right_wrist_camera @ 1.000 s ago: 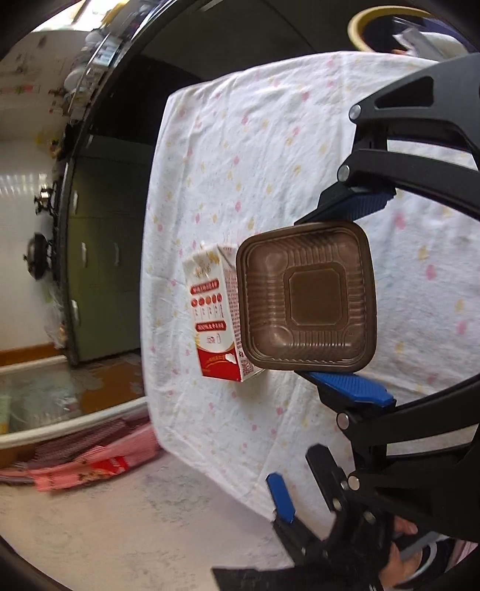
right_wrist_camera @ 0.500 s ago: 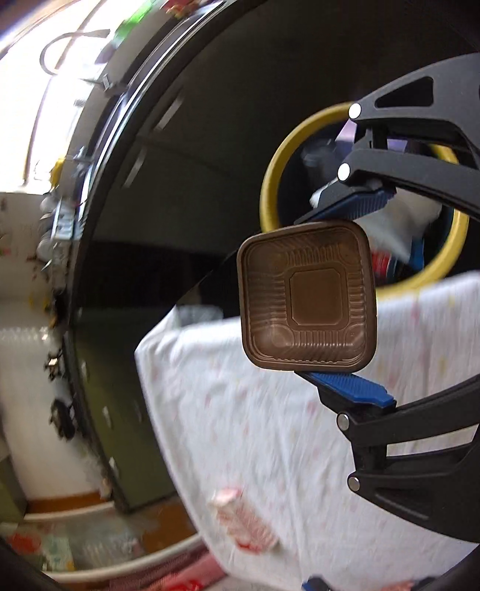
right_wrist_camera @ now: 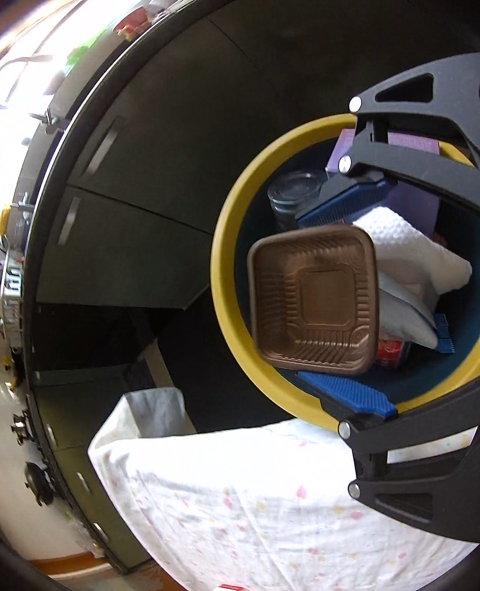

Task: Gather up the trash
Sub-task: 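Carry the brown tray into the bin and open the right tool, then grasp the red-and-white milk carton with the left tool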

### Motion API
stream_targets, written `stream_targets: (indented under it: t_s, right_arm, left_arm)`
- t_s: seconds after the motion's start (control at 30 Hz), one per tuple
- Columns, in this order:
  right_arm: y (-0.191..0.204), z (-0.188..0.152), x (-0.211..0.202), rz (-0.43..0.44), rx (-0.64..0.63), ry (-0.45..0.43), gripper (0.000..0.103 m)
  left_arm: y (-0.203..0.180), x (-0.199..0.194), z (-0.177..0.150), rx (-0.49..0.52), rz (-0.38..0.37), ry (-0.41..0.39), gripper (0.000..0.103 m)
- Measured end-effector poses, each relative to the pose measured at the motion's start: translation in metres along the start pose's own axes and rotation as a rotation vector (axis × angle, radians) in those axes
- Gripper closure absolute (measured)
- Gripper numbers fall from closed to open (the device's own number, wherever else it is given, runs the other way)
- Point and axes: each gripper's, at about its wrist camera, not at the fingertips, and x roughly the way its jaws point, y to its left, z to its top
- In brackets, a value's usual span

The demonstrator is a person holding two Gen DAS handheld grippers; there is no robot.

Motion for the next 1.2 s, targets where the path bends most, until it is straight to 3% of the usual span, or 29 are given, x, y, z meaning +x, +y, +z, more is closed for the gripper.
stream_targets:
  t_s: [0.53, 0.77, 0.97, 1.07, 1.13, 1.2]
  right_arm:
    - [-0.014, -0.017, -0.067, 0.111, 0.118, -0.138, 0.023]
    - [-0.013, -0.029, -0.086, 0.183, 0.123, -0.170, 0.021]
    - [-0.024, -0.033, -0.088, 0.237, 0.150, -0.178, 0.020]
    - [-0.026, -0.035, -0.087, 0.259, 0.153, -0.173, 0.020]
    - [-0.027, -0.037, -0.087, 0.276, 0.154, -0.168, 0.020]
    - [-0.026, -0.039, -0.088, 0.281, 0.148, -0.167, 0.020]
  left_arm:
    - [-0.013, 0.002, -0.002, 0.049, -0.021, 0.007, 0.005]
    - [-0.022, 0.006, 0.002, 0.044, -0.103, 0.091, 0.005]
    - [-0.027, 0.002, 0.035, 0.131, -0.224, 0.104, 0.005]
    - [-0.028, 0.016, 0.059, 0.262, -0.289, 0.081, 0.005]
    - [-0.026, 0.028, 0.071, 0.325, -0.303, 0.073, 0.005]
    - [-0.024, 0.047, 0.084, 0.386, -0.255, 0.083, 0.005]
